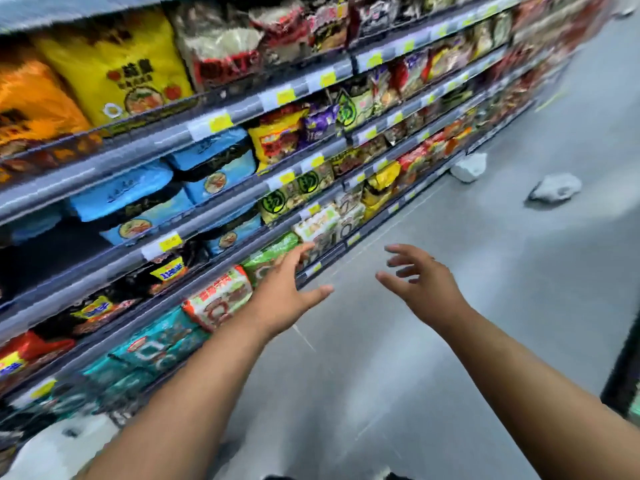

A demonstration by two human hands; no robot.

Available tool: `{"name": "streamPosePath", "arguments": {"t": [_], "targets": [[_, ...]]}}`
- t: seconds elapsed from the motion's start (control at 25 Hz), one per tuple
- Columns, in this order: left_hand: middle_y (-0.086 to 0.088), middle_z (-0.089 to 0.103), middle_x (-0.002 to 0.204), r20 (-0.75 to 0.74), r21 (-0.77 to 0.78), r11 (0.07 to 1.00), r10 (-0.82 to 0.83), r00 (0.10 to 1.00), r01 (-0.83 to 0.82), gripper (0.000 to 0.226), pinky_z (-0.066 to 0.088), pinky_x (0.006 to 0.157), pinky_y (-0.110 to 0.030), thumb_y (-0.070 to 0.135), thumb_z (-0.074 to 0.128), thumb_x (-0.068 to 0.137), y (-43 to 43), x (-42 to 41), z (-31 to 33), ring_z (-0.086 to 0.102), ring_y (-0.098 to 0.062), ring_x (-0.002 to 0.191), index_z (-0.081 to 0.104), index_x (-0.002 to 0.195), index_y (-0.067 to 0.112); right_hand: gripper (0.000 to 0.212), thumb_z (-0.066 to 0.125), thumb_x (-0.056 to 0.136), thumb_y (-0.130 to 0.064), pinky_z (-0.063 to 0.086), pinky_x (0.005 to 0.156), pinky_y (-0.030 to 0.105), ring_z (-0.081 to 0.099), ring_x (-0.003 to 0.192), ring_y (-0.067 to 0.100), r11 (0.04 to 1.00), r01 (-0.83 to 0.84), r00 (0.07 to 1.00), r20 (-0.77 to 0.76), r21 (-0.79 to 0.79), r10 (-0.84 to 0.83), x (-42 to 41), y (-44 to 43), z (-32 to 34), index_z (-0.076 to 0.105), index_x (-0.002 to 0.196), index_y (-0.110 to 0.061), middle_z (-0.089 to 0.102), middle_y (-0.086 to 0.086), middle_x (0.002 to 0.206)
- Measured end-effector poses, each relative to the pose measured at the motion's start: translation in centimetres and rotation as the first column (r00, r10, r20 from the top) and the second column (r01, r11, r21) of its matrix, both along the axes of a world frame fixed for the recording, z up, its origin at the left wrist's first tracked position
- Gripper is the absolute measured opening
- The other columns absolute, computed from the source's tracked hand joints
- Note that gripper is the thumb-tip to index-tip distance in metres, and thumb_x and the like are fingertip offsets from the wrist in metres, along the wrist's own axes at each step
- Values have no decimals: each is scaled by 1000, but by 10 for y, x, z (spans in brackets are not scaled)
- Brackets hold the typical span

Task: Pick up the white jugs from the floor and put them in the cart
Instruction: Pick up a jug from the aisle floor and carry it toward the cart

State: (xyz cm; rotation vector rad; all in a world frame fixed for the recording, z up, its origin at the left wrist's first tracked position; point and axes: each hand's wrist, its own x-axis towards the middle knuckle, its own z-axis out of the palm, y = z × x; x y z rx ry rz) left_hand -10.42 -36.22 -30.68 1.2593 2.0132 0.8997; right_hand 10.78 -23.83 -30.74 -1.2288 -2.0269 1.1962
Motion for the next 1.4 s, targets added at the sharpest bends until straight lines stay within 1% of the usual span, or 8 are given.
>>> {"name": "streamPosePath", "arguments": {"t": [0.12, 0.4, 0.56, 0.64, 0.8, 0.88, 1.24, 1.4], "targets": [[2, 49, 143, -27, 21, 993, -118, 993, 119, 74, 33, 104, -23, 44, 77, 80, 85, 47, 18, 47, -12, 130, 38, 142, 35, 40, 80, 75, -34, 53, 82, 37, 61, 89, 16, 992, 123, 992, -32, 8, -123, 58, 63, 20, 62, 111, -39, 66, -9, 100], [4, 51, 140, 5, 87, 946, -314, 950, 312, 74, 42, 107, -34, 47, 76, 79, 273, 110, 41, 50, -11, 125, 37, 141, 40, 42, 78, 76, -35, 52, 68, 30, 61, 94, 15, 936, 348, 936, -74, 47, -344, 134, 191, 46, 56, 110, -46, 63, -9, 109], [9, 47, 134, 73, 140, 903, -419, 905, 406, 71, 36, 95, -23, 34, 75, 85, 387, 130, 49, 46, -6, 118, 37, 145, 31, 41, 78, 76, -37, 54, 82, 39, 61, 93, 16, 885, 461, 887, -84, 66, -455, 146, 278, 48, 54, 105, -53, 63, -9, 111], [8, 48, 135, 96, 147, 887, -452, 887, 437, 69, 37, 97, -26, 34, 75, 85, 434, 135, 50, 47, -6, 119, 38, 144, 32, 42, 78, 77, -34, 53, 83, 38, 61, 94, 16, 858, 510, 859, -91, 59, -504, 147, 314, 54, 55, 109, -48, 63, -8, 112], [6, 50, 137, 123, 161, 843, -532, 837, 513, 66, 41, 108, -39, 34, 76, 84, 543, 146, 61, 49, -10, 124, 41, 139, 38, 44, 78, 77, -30, 50, 71, 23, 60, 94, 15, 799, 601, 795, -139, 38, -591, 154, 390, 68, 55, 112, -44, 61, -10, 112], [7, 49, 136, 130, 166, 823, -564, 815, 543, 66, 42, 105, -38, 33, 75, 85, 591, 162, 69, 50, -12, 123, 40, 140, 37, 45, 78, 77, -32, 50, 74, 24, 60, 95, 14, 772, 634, 768, -140, 37, -625, 167, 428, 70, 55, 112, -46, 61, -11, 113], [9, 47, 137, 202, 185, 819, -573, 794, 544, 65, 40, 99, -29, 32, 71, 88, 794, 269, 72, 47, -10, 125, 36, 143, 36, 46, 77, 77, -36, 48, 73, 25, 60, 96, 10, 742, 669, 739, -126, 24, -662, 275, 631, 57, 54, 115, -47, 60, -14, 115], [8, 48, 136, 230, 170, 846, -532, 815, 505, 62, 43, 108, -40, 31, 72, 88, 882, 318, 81, 48, -12, 127, 39, 140, 37, 45, 76, 78, -35, 46, 68, 21, 60, 96, 9, 747, 665, 739, -131, -18, -661, 328, 724, 63, 53, 114, -48, 59, -17, 114]]}}
